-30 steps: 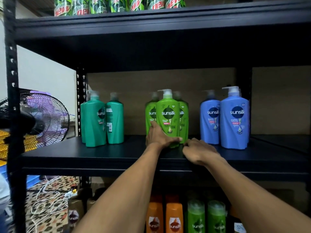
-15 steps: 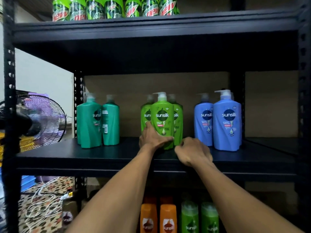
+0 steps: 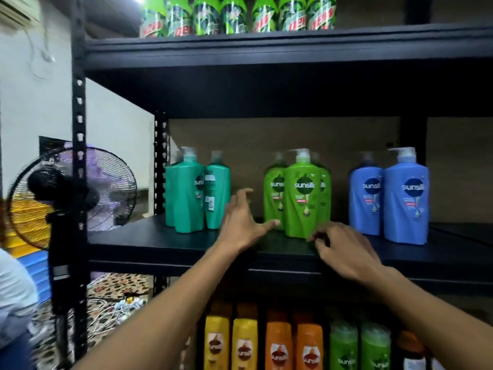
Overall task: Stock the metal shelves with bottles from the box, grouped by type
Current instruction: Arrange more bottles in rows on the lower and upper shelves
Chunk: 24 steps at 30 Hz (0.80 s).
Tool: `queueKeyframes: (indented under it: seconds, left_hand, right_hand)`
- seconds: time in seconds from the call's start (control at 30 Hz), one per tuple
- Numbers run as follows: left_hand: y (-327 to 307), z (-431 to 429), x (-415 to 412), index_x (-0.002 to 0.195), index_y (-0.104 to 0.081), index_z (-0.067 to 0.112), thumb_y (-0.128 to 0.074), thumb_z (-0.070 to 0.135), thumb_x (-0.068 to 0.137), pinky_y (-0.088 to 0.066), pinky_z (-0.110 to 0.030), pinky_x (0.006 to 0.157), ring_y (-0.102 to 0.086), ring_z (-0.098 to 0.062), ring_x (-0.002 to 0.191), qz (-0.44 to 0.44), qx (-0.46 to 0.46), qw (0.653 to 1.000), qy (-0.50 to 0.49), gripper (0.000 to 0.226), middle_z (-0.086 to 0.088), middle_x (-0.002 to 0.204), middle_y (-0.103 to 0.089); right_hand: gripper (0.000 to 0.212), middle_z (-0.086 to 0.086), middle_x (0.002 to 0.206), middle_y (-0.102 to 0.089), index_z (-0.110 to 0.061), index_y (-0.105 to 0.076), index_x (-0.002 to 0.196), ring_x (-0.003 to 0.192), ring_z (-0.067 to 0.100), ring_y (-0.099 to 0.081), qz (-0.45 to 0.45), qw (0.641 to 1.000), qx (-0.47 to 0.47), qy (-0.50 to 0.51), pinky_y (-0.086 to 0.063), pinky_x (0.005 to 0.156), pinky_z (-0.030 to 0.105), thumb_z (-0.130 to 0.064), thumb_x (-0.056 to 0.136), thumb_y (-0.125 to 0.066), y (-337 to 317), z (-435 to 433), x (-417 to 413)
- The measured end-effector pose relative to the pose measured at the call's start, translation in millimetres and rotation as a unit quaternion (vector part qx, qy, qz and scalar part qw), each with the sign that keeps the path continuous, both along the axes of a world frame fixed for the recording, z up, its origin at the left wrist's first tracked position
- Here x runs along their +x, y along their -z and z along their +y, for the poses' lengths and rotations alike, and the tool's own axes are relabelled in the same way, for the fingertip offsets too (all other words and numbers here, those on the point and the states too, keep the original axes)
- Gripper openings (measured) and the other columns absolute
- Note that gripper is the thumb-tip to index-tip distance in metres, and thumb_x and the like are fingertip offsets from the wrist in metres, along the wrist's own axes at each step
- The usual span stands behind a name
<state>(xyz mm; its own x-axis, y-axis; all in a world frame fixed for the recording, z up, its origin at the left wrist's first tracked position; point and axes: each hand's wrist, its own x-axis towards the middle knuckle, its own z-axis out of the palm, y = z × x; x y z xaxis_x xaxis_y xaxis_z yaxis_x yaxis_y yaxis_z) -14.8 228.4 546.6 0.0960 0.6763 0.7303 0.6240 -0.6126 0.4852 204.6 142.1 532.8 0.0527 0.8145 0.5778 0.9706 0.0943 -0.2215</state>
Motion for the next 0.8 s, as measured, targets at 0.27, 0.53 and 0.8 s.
queueKeyframes:
  seconds: [0.27,0.53,0.8]
  left_hand:
    - [-7.5,36.3,-112.2,0.142,-0.024,0.026,-0.094,0.046,0.062,-0.043,-0.055,0.105,-0.036,-0.034,0.133,-0.105,-0.028,0.976,-0.187,0.108,-0.010,0.142,-0.031]
    - [-8.4,77.0,-118.8,0.135,-0.034,0.012,-0.091,0.048,0.066,-0.050,-0.052,0.100,-0.056,-0.038,0.121,-0.134,-0.140,0.960,-0.203,0.096,-0.016,0.134,-0.051]
    - [-10.7,47.2,-103.9,0.117,-0.050,0.024,-0.078,0.077,0.027,-0.059,-0.048,0.084,-0.067,-0.025,0.097,-0.078,-0.168,0.972,-0.147,0.109,0.000,0.111,-0.066]
  right_hand:
    - [0.034,-0.005,0.129,-0.058,-0.039,-0.060,0.116,0.121,0.020,-0.050,-0.066,0.995,-0.039,-0.057,-0.044,0.098,0.041,-0.038,0.091,-0.037,2.7,48.6,-101.8]
    - [0.031,-0.002,0.118,-0.061,-0.032,-0.063,0.107,0.111,0.022,-0.052,-0.063,0.998,0.000,-0.002,-0.044,0.088,0.039,-0.040,0.092,-0.037,7.4,51.7,-110.0]
    - [0.027,-0.002,0.098,-0.066,-0.027,-0.063,0.089,0.089,0.022,-0.059,-0.054,0.994,0.089,0.036,-0.045,0.068,0.033,-0.042,0.087,-0.041,11.9,31.3,-108.4]
